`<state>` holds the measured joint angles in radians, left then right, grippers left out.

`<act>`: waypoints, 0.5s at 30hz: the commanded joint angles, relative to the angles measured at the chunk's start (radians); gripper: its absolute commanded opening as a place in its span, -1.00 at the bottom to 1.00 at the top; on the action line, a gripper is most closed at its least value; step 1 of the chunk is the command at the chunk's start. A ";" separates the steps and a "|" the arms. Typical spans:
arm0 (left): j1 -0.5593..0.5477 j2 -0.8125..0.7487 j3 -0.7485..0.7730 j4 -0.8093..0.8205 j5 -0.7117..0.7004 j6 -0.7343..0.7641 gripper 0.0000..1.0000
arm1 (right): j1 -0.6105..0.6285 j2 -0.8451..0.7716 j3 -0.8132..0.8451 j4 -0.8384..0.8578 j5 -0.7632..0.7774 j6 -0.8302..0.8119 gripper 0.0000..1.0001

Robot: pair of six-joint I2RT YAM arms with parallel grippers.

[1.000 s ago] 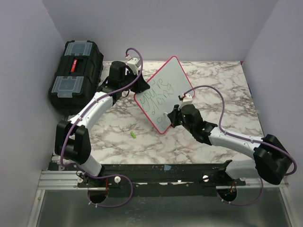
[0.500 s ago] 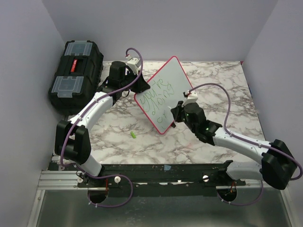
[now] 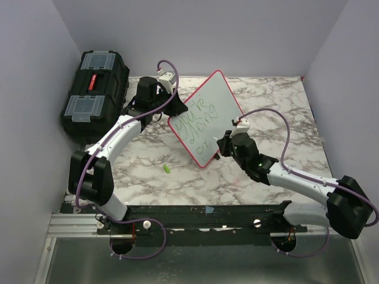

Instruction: Write a sentence on the whiteboard

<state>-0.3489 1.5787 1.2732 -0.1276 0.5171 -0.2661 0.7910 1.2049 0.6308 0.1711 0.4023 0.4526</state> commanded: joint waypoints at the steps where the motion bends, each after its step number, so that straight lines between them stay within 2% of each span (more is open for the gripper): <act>1: -0.028 0.029 -0.054 -0.117 0.030 0.102 -1.00 | 0.002 0.025 -0.016 0.037 -0.040 0.023 -0.99; 9: -0.028 0.022 -0.067 -0.112 0.032 0.103 -1.00 | -0.005 0.029 -0.028 0.081 -0.133 0.014 -0.99; 15: -0.027 0.018 -0.077 -0.109 0.031 0.103 -1.00 | -0.098 0.022 -0.048 0.114 -0.278 0.069 -0.99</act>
<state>-0.3489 1.5742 1.2583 -0.1059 0.5171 -0.2665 0.7502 1.2304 0.6086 0.2348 0.2363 0.4751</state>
